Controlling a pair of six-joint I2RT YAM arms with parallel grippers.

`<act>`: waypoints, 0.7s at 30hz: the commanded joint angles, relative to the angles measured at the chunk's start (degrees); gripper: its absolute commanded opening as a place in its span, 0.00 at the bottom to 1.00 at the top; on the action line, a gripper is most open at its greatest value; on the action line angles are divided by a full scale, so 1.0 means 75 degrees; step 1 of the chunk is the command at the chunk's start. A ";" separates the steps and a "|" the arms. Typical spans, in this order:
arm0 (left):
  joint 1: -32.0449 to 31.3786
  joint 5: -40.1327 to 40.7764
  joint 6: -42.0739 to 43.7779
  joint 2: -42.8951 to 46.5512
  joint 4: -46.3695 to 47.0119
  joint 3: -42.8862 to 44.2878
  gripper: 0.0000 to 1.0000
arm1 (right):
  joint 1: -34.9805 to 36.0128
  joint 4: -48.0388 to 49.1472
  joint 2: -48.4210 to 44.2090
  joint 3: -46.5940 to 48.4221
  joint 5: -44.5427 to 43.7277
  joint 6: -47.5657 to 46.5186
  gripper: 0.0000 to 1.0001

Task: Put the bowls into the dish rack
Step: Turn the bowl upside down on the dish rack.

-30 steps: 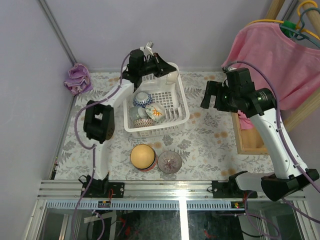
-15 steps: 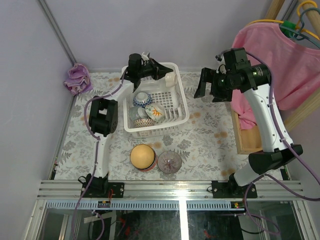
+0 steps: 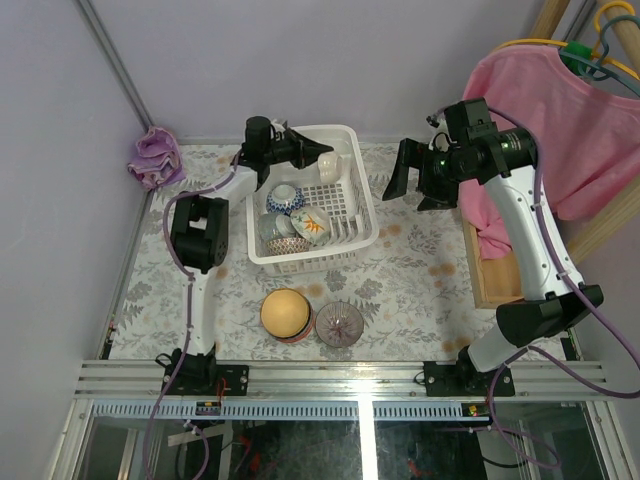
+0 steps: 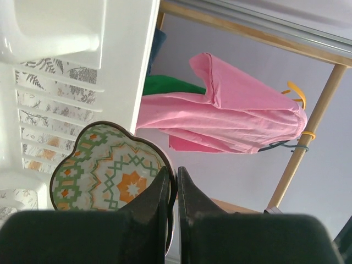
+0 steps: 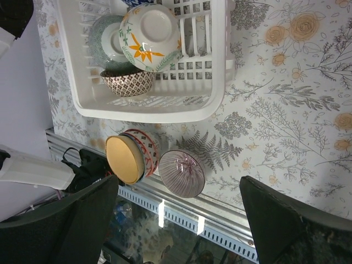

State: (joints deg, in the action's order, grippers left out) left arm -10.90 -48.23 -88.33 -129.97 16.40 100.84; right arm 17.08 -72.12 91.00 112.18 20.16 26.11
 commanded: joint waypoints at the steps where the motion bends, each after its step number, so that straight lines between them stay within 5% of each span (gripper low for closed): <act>1: -0.0064 -0.0685 -0.0346 -0.0159 -0.0214 0.0061 0.00 | -0.0042 -0.0215 -0.0063 0.0006 0.0669 -0.0043 0.99; 21: -0.0285 -0.1447 -0.0561 -0.1434 -0.1150 0.0402 0.00 | -0.0046 0.0746 -0.0413 -0.1089 0.1118 0.0476 0.99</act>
State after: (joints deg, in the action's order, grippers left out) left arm -12.34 -52.82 -88.27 -138.06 12.10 101.69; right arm 17.08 -67.88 90.59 104.97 23.68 28.62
